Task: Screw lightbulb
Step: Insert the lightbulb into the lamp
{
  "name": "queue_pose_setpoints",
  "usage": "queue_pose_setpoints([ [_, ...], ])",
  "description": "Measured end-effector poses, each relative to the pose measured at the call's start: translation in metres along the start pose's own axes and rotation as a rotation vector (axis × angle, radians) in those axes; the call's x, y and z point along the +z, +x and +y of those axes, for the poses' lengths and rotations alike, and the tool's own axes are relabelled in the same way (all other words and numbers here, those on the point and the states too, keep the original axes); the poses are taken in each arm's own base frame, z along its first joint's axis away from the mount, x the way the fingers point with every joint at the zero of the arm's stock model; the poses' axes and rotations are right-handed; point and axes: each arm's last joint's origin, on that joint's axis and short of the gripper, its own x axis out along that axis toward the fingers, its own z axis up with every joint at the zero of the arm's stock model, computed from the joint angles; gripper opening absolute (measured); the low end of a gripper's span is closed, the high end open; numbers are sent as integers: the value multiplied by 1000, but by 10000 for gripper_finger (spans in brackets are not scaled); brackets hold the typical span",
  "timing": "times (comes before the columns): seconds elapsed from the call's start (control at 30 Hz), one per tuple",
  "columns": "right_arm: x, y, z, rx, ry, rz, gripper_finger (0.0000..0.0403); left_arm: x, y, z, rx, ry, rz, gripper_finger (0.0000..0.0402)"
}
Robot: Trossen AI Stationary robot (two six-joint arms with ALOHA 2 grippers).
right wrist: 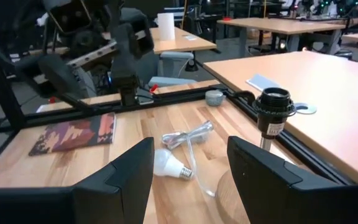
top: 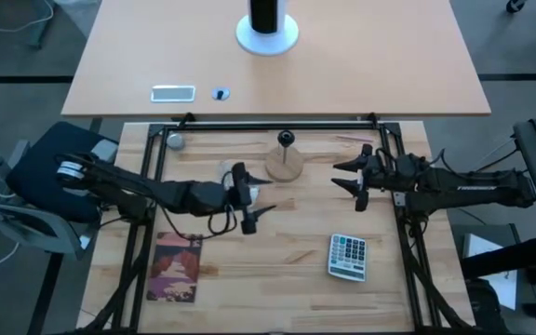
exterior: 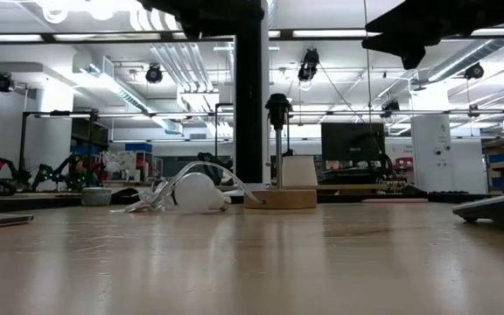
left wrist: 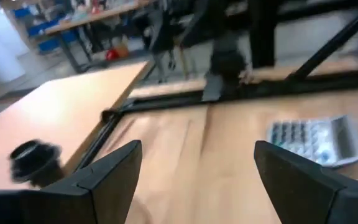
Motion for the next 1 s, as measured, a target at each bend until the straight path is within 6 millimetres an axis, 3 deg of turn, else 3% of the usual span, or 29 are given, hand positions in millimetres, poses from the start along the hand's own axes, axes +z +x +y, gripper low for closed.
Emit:
queue_pose_setpoints([
  [0.2, -1, 6, -1, -66, -78, 9, 199, -9, 7, -4, -14, 56, 78, 302],
  [0.37, -6, 12, -2, -130, -28, 41, 199, -18, 15, -9, -17, 70, 110, 302],
  [0.57, -12, 15, -2, -131, 36, 94, 199, -12, 16, -8, -8, -4, 65, 302],
  [1.0, -16, 18, -2, -134, -11, 134, 199, -5, 16, -6, 1, -51, 31, 302],
])
